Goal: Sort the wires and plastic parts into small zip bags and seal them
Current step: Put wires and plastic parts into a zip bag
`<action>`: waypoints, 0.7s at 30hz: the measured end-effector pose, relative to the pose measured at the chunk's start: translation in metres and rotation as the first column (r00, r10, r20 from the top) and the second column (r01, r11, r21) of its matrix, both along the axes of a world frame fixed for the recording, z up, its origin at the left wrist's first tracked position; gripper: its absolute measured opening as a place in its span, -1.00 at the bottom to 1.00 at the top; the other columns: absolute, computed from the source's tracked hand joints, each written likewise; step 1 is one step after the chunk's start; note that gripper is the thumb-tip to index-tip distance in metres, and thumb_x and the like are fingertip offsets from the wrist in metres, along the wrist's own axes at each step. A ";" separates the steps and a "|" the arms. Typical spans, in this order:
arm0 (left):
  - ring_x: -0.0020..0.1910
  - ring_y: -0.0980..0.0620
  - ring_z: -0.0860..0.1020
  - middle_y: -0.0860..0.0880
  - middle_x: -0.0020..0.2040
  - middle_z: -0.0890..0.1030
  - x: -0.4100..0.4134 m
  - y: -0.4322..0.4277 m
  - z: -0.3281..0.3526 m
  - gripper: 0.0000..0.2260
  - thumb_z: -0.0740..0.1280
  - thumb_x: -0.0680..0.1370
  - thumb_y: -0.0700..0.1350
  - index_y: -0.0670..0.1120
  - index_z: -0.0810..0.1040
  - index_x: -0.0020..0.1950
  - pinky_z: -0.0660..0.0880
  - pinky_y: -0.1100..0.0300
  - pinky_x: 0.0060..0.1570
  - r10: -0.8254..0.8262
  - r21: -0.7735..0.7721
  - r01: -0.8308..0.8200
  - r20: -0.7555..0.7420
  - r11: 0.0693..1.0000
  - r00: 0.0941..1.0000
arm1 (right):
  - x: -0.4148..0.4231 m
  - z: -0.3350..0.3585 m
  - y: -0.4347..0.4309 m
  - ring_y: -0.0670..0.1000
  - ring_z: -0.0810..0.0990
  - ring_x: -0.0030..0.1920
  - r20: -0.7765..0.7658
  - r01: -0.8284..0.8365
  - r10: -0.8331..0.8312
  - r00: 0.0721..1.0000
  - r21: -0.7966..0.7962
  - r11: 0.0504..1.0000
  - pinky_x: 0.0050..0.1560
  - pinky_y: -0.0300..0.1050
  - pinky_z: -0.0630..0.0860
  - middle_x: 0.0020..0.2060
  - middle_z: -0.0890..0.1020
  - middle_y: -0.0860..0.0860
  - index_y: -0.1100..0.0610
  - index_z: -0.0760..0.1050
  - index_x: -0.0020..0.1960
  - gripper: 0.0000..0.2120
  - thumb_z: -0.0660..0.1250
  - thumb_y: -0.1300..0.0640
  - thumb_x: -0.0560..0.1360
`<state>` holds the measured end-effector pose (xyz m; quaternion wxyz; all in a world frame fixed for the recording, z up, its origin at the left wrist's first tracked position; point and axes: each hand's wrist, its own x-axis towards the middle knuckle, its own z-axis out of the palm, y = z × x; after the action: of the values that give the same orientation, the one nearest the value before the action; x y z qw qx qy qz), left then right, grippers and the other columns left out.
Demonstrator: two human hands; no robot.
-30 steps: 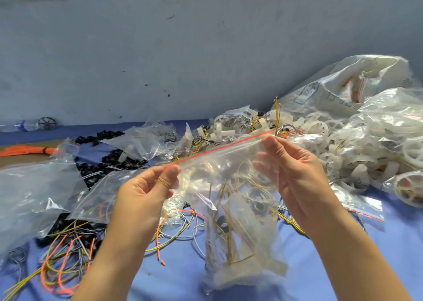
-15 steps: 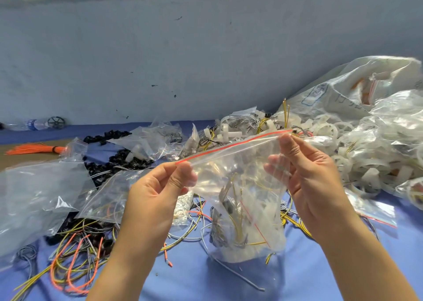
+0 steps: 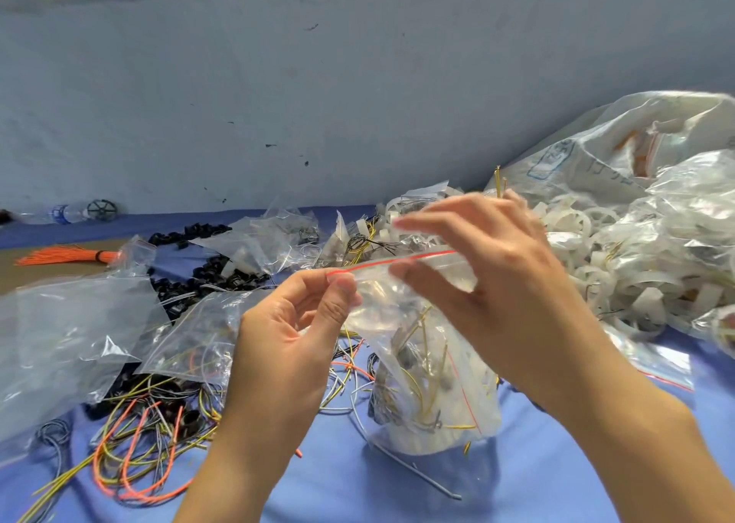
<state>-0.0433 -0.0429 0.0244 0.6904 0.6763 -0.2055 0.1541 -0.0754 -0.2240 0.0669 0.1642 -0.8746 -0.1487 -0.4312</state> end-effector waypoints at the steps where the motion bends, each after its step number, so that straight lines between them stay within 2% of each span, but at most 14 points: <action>1: -0.16 0.19 0.63 0.06 -0.19 0.70 0.000 0.000 0.000 -0.87 0.36 0.53 0.01 -0.01 0.65 -0.08 0.46 0.45 -0.13 -0.002 0.003 0.002 0.001 1.000 1.000 | 0.000 0.001 0.003 0.03 0.51 0.19 -0.054 0.005 -0.008 0.999 -0.054 0.999 0.40 0.25 0.24 0.04 0.61 -0.11 -0.10 0.59 0.17 -0.69 0.22 -0.19 0.56; 4: -0.18 0.20 0.62 0.08 -0.20 0.69 -0.002 -0.003 0.001 -0.92 0.36 0.50 0.03 0.10 0.66 -0.08 0.47 0.45 -0.14 -0.059 -0.010 0.059 -0.003 0.998 0.998 | 0.000 0.000 0.005 0.07 0.55 0.05 -0.130 -0.004 -0.007 0.991 -0.086 0.996 0.35 0.23 0.31 -0.09 0.64 -0.12 -0.05 0.63 0.03 -0.76 0.22 -0.10 0.56; 8: -0.18 0.19 0.61 0.10 -0.18 0.70 -0.003 -0.005 0.002 -0.90 0.41 0.46 0.04 0.11 0.68 -0.06 0.49 0.41 -0.11 -0.109 -0.024 0.109 0.008 0.994 0.994 | 0.000 0.001 0.001 0.08 0.54 -0.07 -0.116 -0.070 0.062 0.991 -0.062 0.996 0.19 0.13 0.43 -0.14 0.66 -0.10 0.00 0.65 -0.01 -0.78 0.26 -0.05 0.56; 11: -0.19 0.17 0.61 0.11 -0.18 0.69 -0.002 -0.005 0.001 -0.90 0.43 0.44 0.05 0.14 0.68 -0.07 0.51 0.36 -0.06 -0.086 -0.001 0.086 0.008 0.996 0.996 | -0.001 0.000 0.002 0.08 0.53 -0.09 -0.109 -0.112 0.106 0.988 -0.054 0.992 0.14 0.10 0.45 -0.16 0.66 -0.10 0.02 0.66 -0.02 -0.77 0.27 -0.04 0.56; 17: -0.18 0.21 0.60 0.19 -0.18 0.68 -0.003 -0.006 0.001 -0.92 0.37 0.46 0.10 0.24 0.64 -0.09 0.47 0.42 -0.10 -0.023 0.081 0.020 0.041 0.997 0.999 | -0.001 -0.002 0.002 0.08 0.52 -0.09 -0.079 -0.099 0.093 0.992 -0.069 0.993 0.18 0.12 0.43 -0.18 0.65 -0.10 0.01 0.66 -0.01 -0.77 0.27 -0.05 0.55; 21: -0.14 0.22 0.63 0.16 -0.14 0.69 -0.006 -0.005 0.003 -0.89 0.36 0.46 0.08 0.19 0.64 -0.05 0.46 0.47 -0.12 -0.085 0.081 0.084 0.007 0.993 0.996 | -0.002 -0.001 -0.004 0.10 0.54 -0.07 -0.074 -0.082 0.077 0.994 -0.062 0.995 0.15 0.14 0.44 -0.18 0.66 -0.11 0.00 0.67 -0.04 -0.80 0.30 -0.04 0.54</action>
<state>-0.0495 -0.0482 0.0278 0.6675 0.6935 -0.2434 0.1198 -0.0775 -0.2284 0.0664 0.1577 -0.8878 -0.1914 -0.3877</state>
